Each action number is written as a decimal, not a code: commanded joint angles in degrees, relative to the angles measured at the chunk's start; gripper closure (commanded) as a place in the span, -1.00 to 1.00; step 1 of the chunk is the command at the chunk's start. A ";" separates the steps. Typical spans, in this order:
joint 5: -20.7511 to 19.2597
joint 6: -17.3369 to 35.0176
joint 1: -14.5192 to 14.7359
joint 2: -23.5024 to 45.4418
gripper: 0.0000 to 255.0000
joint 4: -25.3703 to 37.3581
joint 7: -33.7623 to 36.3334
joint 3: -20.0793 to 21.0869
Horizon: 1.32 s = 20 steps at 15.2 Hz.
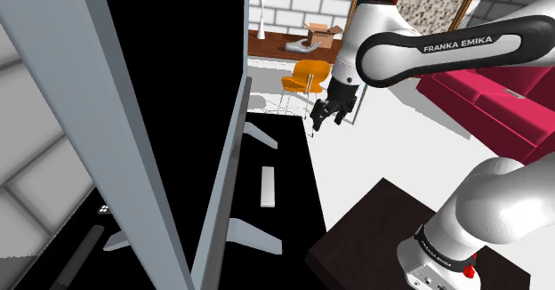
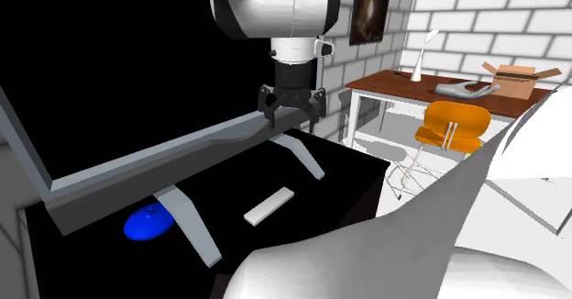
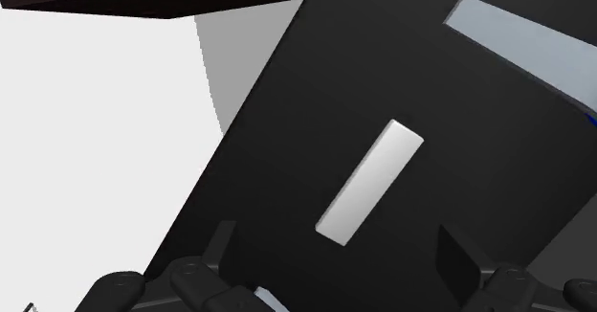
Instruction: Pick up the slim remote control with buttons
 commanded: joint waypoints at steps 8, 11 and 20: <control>-3.09 15.05 -2.05 18.97 -1.00 2.21 11.88 5.65; -5.98 19.37 -2.62 26.02 -1.00 4.07 16.76 6.79; -17.13 28.15 -0.11 47.75 -1.00 13.88 32.15 4.51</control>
